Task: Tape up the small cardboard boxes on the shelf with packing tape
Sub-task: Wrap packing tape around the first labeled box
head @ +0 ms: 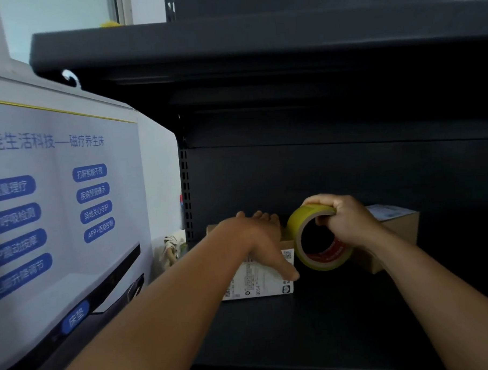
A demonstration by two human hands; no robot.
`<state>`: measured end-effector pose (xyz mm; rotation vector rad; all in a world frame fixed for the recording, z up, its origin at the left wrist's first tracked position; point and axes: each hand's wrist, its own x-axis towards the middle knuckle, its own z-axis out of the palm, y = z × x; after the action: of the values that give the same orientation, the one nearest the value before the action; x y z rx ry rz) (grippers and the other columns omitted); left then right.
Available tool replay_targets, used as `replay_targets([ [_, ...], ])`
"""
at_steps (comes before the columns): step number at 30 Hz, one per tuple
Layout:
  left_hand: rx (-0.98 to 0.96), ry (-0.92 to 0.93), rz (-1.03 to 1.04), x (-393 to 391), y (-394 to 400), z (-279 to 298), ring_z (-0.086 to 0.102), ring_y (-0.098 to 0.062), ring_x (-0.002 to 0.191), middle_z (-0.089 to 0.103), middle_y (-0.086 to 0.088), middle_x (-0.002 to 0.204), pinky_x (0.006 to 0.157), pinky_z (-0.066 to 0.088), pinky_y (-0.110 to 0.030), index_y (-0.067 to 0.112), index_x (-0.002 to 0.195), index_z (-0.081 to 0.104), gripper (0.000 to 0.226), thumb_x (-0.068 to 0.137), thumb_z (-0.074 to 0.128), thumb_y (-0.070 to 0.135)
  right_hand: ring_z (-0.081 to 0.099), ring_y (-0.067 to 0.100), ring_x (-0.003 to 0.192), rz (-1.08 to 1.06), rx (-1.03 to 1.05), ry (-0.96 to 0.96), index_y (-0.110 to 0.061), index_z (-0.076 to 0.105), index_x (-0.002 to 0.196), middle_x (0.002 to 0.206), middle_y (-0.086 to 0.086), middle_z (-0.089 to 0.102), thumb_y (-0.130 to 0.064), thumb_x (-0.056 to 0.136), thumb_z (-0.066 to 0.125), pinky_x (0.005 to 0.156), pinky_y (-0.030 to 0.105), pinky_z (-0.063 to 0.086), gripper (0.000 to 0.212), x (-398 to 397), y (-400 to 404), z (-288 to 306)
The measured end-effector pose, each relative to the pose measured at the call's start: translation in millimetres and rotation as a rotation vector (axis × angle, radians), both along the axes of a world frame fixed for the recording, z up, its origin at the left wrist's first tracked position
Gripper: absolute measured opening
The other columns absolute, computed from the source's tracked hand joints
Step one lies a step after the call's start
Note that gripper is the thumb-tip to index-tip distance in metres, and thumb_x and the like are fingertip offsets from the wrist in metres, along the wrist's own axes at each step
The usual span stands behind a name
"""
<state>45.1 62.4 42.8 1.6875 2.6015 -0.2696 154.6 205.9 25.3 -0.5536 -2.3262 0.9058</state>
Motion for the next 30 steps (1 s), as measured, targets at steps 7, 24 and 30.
replay_targets([
  [7,0.111,-0.044,-0.037,-0.4,11.0,-5.3,0.032,-0.024,0.135,0.033,-0.003,0.148,0.112,0.023,-0.046,0.018,0.147,0.023,0.1,0.071,0.069,0.063,0.058,0.005,0.088,0.021,0.008,0.008,-0.045,0.064,0.086,0.095,-0.012,0.066,-0.002,0.087,0.05,0.071,0.023,0.046,0.046,-0.2,-0.4,2.3],
  [24,0.907,-0.763,-0.108,-22.3,-8.5,-8.6,0.036,-0.018,0.129,0.04,0.008,0.124,0.106,0.039,-0.046,0.037,0.121,0.056,0.067,0.06,0.076,0.055,0.071,0.017,0.082,0.262,-0.593,0.582,-0.017,0.061,0.104,0.091,0.004,0.073,-0.014,0.076,0.075,0.07,0.032,0.055,0.031,-23.5,-42.2,6.8],
  [30,0.978,-0.872,-0.178,-41.8,-37.2,-17.6,0.062,-0.019,0.109,0.067,-0.007,0.111,0.093,0.053,-0.04,0.025,0.105,0.068,0.037,0.072,0.075,0.041,0.068,0.027,0.089,0.184,-0.384,0.423,-0.019,0.059,0.085,0.091,0.012,0.069,-0.014,0.08,0.069,0.082,0.042,0.055,0.013,-50.7,-71.3,24.0],
])
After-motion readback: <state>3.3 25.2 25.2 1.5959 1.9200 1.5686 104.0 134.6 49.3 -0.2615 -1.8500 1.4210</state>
